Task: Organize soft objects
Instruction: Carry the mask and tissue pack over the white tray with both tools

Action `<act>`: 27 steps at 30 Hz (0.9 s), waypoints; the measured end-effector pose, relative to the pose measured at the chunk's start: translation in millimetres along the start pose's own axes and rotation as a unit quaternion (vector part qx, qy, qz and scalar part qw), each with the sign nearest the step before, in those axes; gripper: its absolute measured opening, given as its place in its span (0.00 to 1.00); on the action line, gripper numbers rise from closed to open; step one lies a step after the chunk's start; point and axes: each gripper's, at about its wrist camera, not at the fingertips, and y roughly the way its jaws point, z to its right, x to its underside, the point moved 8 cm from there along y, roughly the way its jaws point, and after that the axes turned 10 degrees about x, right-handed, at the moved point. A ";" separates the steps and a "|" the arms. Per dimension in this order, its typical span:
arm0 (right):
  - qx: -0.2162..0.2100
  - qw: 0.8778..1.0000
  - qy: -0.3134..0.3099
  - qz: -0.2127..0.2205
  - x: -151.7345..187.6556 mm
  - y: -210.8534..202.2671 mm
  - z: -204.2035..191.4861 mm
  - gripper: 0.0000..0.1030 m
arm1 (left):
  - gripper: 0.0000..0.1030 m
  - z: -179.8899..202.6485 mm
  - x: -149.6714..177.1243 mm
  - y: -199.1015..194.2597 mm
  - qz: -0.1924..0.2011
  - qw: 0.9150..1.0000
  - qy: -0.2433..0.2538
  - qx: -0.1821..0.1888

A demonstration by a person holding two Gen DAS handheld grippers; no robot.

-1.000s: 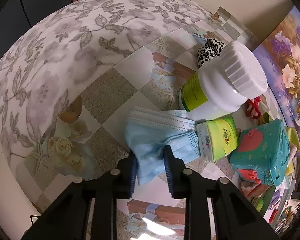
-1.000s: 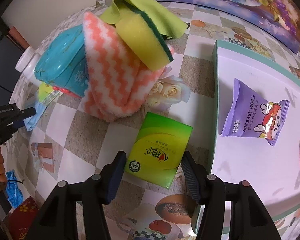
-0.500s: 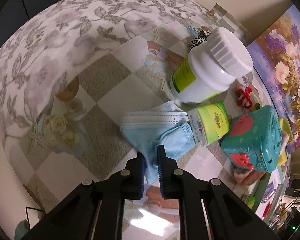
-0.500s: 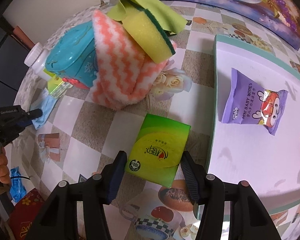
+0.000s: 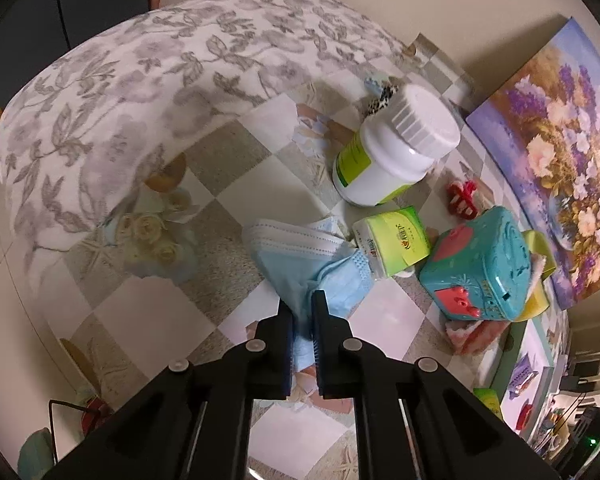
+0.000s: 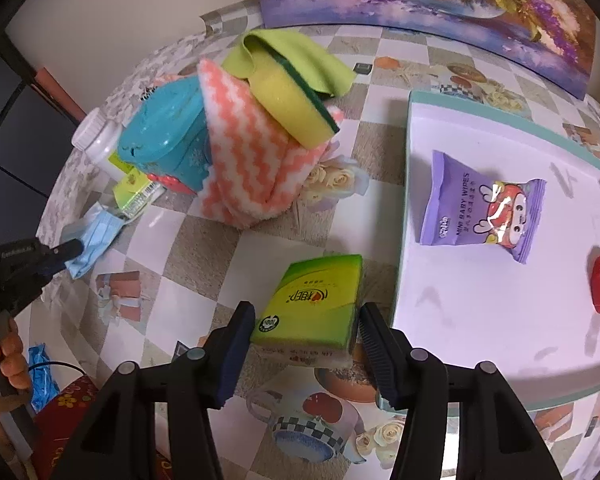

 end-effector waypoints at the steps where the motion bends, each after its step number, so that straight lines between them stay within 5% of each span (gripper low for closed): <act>1: -0.002 1.000 0.001 0.002 -2.9 -2.9 2.5 0.55 | 0.08 0.7 0.1 -5.4 0.004 1.000 -0.001 0.003; 16: -0.028 0.997 0.056 0.048 -22.1 -29.4 20.5 0.54 | 0.08 70.2 -5.6 -63.4 0.085 0.992 0.072 0.056; 27: -0.029 0.991 0.097 0.088 -33.3 -55.8 51.3 0.53 | 0.08 166.8 6.5 -77.3 0.081 0.977 0.158 0.117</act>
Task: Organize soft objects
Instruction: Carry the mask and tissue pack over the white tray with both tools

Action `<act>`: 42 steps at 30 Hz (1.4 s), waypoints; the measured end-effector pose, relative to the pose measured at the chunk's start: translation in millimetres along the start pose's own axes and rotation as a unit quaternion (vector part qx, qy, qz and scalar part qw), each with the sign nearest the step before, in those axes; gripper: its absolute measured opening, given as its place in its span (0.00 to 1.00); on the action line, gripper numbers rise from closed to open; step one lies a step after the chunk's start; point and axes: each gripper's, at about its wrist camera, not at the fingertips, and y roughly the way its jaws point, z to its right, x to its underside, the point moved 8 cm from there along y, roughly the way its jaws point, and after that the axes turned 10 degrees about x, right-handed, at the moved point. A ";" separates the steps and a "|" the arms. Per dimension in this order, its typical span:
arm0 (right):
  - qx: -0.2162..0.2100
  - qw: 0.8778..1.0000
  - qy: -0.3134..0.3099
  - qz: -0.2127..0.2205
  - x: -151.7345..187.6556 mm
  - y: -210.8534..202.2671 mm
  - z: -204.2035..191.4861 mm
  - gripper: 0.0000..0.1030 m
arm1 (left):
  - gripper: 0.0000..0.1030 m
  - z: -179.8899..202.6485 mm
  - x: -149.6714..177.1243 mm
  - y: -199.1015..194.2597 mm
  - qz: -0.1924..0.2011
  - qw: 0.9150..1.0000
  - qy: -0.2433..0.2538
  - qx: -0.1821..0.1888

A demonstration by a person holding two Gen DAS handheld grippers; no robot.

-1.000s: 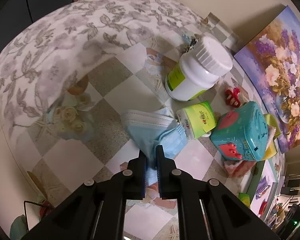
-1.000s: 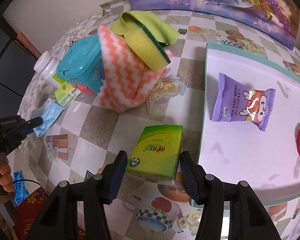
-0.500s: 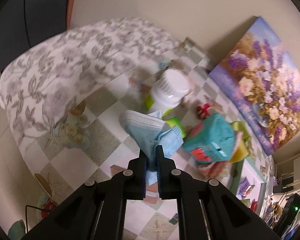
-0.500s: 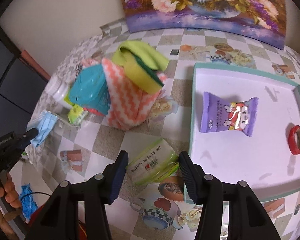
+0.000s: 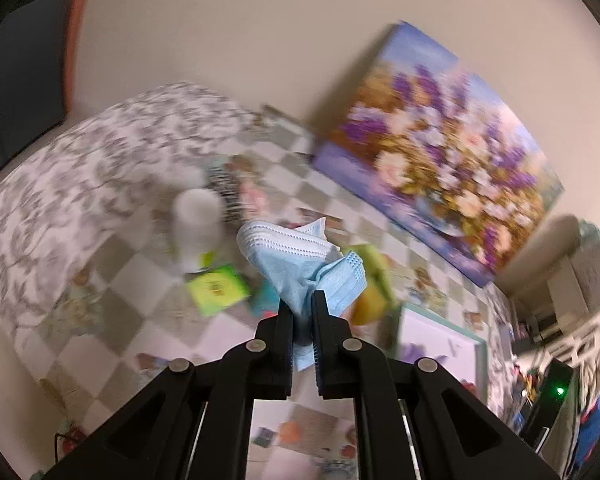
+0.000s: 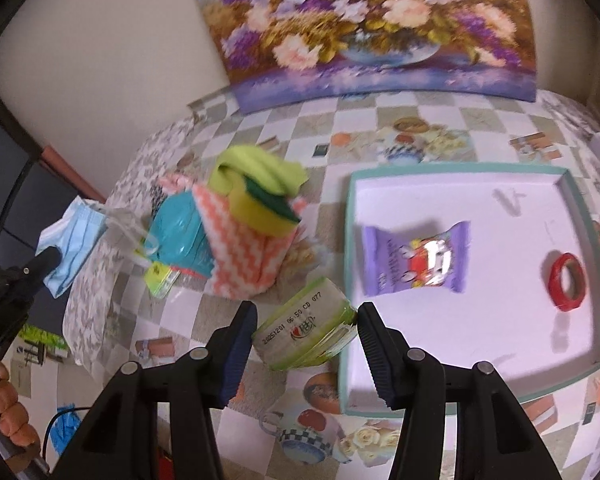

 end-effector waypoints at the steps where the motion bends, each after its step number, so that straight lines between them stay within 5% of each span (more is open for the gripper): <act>1: 0.002 1.000 0.005 0.003 -1.7 -2.0 4.0 0.53 | 0.08 8.7 0.1 2.8 -0.003 1.000 0.008 0.005; 20: 0.102 0.983 0.153 0.017 -15.3 -21.4 155.3 0.53 | 0.08 162.3 54.3 104.2 -0.098 0.982 0.144 0.079; 30: 0.149 0.965 0.217 0.013 1.6 -33.2 227.9 0.53 | 0.08 178.3 105.1 132.8 -0.159 0.970 0.159 0.095; 42: 0.187 0.955 0.230 -0.022 24.8 -28.6 253.3 0.53 | 0.08 177.5 150.2 142.2 -0.228 0.955 0.161 0.103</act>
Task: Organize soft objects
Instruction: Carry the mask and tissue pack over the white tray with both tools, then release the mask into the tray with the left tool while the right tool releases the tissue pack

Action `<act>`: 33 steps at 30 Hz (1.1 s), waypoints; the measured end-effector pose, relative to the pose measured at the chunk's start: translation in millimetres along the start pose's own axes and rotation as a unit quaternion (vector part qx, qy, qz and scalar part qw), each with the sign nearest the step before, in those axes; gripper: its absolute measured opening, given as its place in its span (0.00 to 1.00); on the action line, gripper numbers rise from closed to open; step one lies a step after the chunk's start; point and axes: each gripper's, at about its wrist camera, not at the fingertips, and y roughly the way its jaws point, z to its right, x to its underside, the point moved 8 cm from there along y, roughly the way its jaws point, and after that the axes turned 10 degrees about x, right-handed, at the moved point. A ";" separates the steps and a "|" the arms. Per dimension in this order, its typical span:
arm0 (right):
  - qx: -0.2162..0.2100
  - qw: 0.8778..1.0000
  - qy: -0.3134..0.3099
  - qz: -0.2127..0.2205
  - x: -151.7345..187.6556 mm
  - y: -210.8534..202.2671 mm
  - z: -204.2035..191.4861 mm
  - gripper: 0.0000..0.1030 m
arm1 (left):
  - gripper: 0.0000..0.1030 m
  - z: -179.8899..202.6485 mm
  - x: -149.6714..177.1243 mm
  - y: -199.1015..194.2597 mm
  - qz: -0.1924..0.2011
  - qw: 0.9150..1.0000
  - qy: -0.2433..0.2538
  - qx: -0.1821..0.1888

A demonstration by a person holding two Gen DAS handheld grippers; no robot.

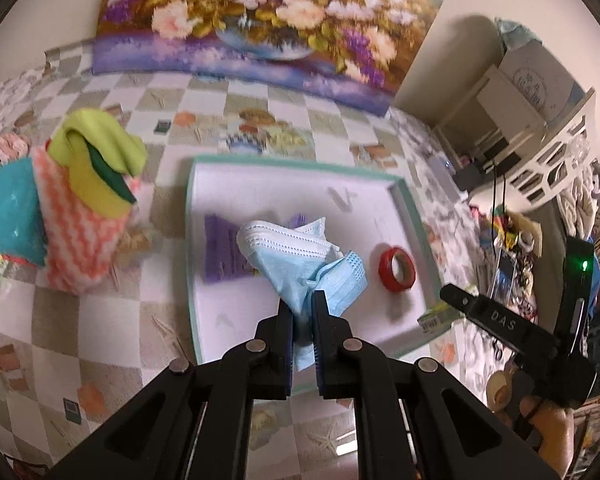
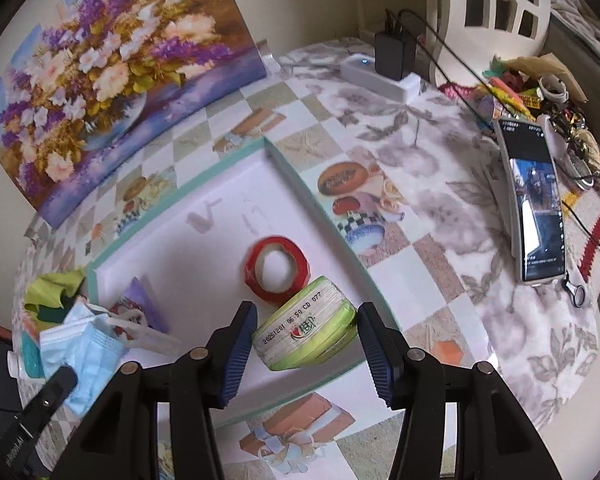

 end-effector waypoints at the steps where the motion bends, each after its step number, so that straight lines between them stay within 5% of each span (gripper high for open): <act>1: 0.003 1.000 -0.005 -0.005 2.0 2.6 -1.3 0.53 | 0.08 -0.4 3.0 3.7 -0.008 1.000 0.000 -0.002; 9: 0.008 0.998 -0.041 -0.038 19.4 22.2 -18.3 0.54 | 0.08 -20.1 28.8 37.1 -0.066 0.997 -0.021 -0.027; 17: -0.002 0.998 -0.057 -0.037 22.6 20.1 -32.0 0.54 | 0.09 -33.3 34.9 46.2 -0.082 0.995 -0.035 -0.043; 24: 0.000 0.997 -0.063 -0.034 21.8 19.3 -35.0 0.54 | 0.35 -30.6 27.0 33.5 -0.070 0.996 -0.018 -0.050; 33: -0.011 0.997 -0.069 -0.025 20.4 15.7 -41.7 0.54 | 0.48 -41.2 7.3 9.8 -0.027 0.997 -0.015 -0.077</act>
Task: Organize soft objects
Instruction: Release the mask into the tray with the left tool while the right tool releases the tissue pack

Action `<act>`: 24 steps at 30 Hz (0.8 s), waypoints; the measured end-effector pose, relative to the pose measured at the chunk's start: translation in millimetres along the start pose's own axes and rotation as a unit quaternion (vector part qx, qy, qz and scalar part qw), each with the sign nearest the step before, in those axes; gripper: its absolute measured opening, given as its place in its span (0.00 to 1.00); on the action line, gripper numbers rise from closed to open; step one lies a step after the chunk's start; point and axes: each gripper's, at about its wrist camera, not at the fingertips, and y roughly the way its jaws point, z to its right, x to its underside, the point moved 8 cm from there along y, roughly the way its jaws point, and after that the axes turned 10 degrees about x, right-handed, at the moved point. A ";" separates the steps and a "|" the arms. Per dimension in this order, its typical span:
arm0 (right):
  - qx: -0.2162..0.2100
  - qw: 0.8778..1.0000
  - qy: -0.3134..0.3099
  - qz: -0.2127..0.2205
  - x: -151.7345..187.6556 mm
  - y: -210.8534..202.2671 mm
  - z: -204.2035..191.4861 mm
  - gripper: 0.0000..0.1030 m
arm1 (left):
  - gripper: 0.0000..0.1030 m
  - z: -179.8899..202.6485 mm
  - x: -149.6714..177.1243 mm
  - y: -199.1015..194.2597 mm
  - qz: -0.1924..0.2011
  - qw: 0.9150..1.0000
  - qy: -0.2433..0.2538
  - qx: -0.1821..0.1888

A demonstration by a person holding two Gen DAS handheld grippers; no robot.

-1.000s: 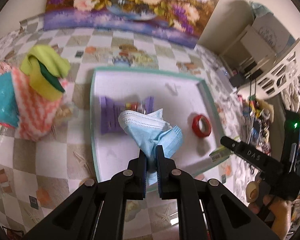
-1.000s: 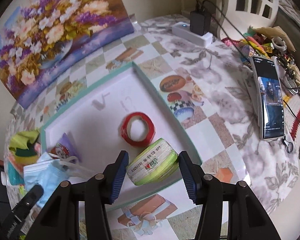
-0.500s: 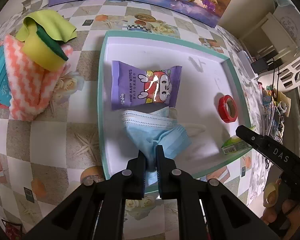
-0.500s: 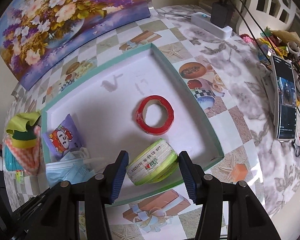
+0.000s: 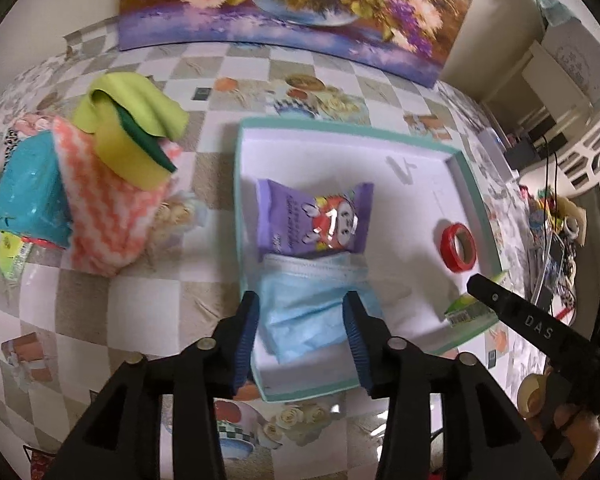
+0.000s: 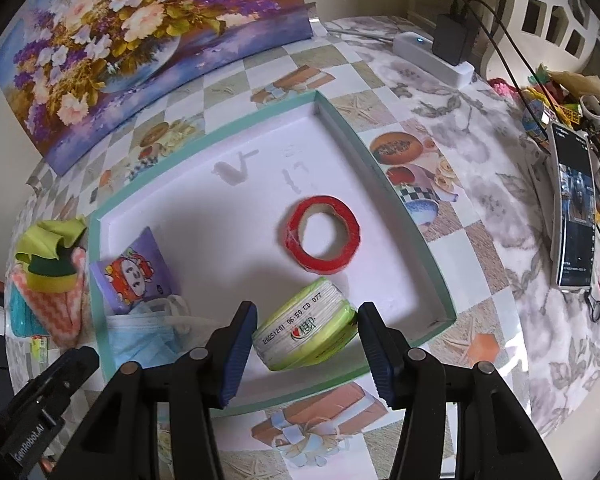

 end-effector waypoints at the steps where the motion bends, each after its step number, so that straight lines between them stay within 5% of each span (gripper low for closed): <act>1: -0.004 1.000 0.000 0.003 -1.1 -1.3 -1.2 0.56 | 0.50 -2.0 -1.1 -0.9 0.002 1.000 -0.003 -0.003; 7: -0.004 0.999 0.001 0.032 -8.6 -12.6 -3.7 0.63 | 0.52 -13.4 -6.2 -3.6 0.010 1.000 -0.020 -0.016; 10: -0.003 0.999 0.003 0.034 -9.5 -13.4 -2.2 0.63 | 0.65 -18.5 -7.9 -5.3 0.015 0.999 -0.025 -0.024; 14: 0.000 1.000 0.003 0.031 -8.7 -11.6 -0.9 0.63 | 0.66 -23.8 -10.9 -8.7 0.025 0.999 -0.027 -0.031; 17: 0.004 0.999 0.001 0.036 -9.3 -12.2 -1.4 0.74 | 0.94 -28.5 -13.0 -10.3 0.035 0.998 -0.023 -0.051; 24: 0.011 0.999 -0.002 0.041 -10.4 -12.3 -1.2 0.94 | 0.96 -35.0 -15.6 -13.2 0.046 0.996 -0.021 -0.068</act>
